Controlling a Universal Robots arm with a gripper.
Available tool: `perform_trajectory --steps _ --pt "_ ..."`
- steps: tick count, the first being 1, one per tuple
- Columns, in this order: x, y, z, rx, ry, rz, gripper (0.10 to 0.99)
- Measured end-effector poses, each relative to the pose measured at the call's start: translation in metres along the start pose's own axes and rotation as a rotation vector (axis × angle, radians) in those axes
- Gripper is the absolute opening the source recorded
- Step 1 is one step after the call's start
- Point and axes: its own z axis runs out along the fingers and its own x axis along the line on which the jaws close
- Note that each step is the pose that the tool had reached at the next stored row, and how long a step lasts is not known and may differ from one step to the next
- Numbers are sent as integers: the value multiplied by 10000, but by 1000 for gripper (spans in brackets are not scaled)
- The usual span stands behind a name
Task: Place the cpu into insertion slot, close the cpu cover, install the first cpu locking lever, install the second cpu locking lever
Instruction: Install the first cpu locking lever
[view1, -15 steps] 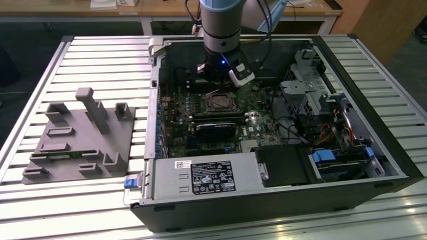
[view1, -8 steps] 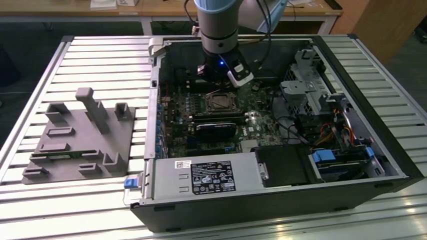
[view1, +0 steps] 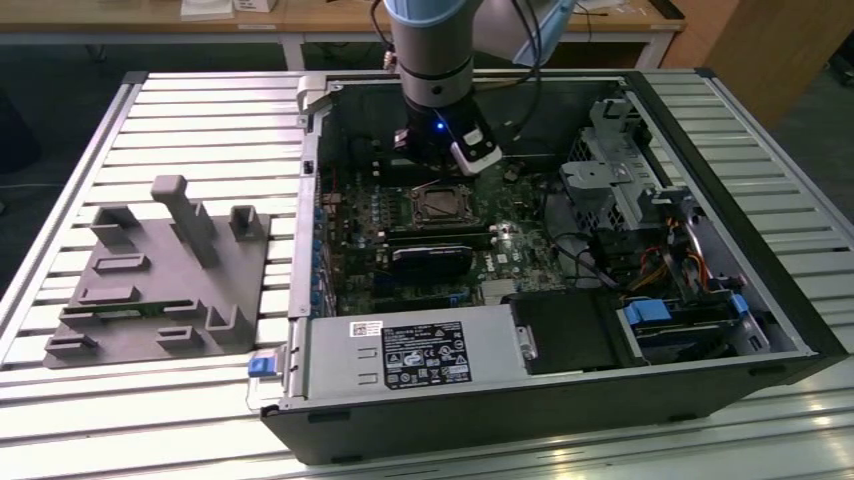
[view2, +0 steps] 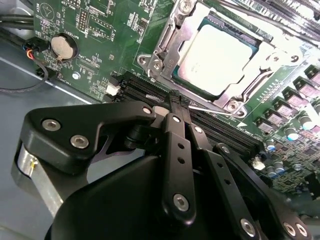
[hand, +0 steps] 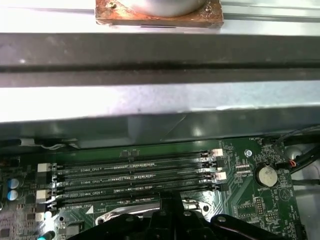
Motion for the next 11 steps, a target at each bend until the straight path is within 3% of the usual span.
perform_trajectory --steps 11 --pt "37 52 28 56 -94 378 106"
